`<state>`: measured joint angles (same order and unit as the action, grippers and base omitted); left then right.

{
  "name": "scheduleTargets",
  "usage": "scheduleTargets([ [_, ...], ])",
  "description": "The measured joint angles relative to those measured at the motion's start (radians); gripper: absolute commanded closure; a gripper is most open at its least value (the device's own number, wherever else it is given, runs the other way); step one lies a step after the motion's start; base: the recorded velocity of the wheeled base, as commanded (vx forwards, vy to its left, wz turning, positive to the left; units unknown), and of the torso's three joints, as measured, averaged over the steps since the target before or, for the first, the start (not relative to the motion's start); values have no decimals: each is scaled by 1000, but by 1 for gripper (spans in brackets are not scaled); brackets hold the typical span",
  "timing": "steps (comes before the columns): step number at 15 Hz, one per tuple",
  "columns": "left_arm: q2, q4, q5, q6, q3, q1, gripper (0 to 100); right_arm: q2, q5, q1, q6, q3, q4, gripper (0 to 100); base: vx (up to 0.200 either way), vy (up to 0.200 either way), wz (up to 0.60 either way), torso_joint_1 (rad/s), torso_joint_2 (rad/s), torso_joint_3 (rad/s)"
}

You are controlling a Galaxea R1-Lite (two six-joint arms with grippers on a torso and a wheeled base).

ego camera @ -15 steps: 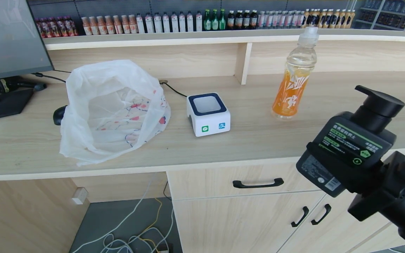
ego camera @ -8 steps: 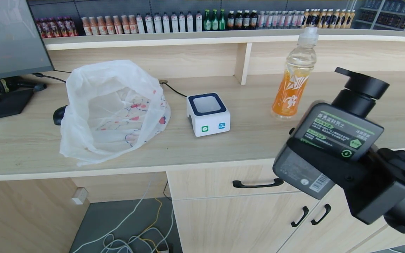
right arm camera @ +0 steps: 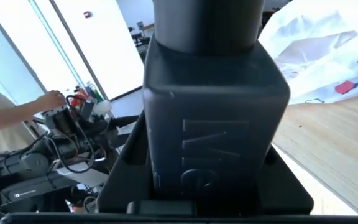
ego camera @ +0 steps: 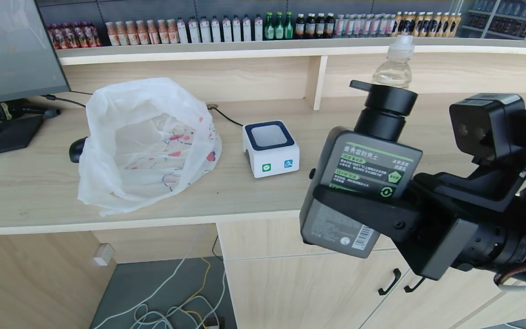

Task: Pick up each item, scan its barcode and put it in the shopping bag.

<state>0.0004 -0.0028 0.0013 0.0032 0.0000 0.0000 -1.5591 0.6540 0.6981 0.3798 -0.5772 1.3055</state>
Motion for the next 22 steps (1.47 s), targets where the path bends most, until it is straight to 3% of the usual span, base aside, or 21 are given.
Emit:
scheduleTargets([
  [8, 0, 0, 0, 0, 0, 0, 0, -143, 106, 21, 67, -167, 0, 100, 0, 0, 0, 0, 0, 0],
  [12, 0, 0, 0, 0, 0, 0, 0, -177, 208, 41, 101, -190, 0, 100, 0, 0, 0, 0, 0, 0],
  [22, 0, 0, 0, 0, 0, 0, 0, -175, 206, 43, 98, -161, 1, 100, 0, 0, 0, 0, 0, 0],
])
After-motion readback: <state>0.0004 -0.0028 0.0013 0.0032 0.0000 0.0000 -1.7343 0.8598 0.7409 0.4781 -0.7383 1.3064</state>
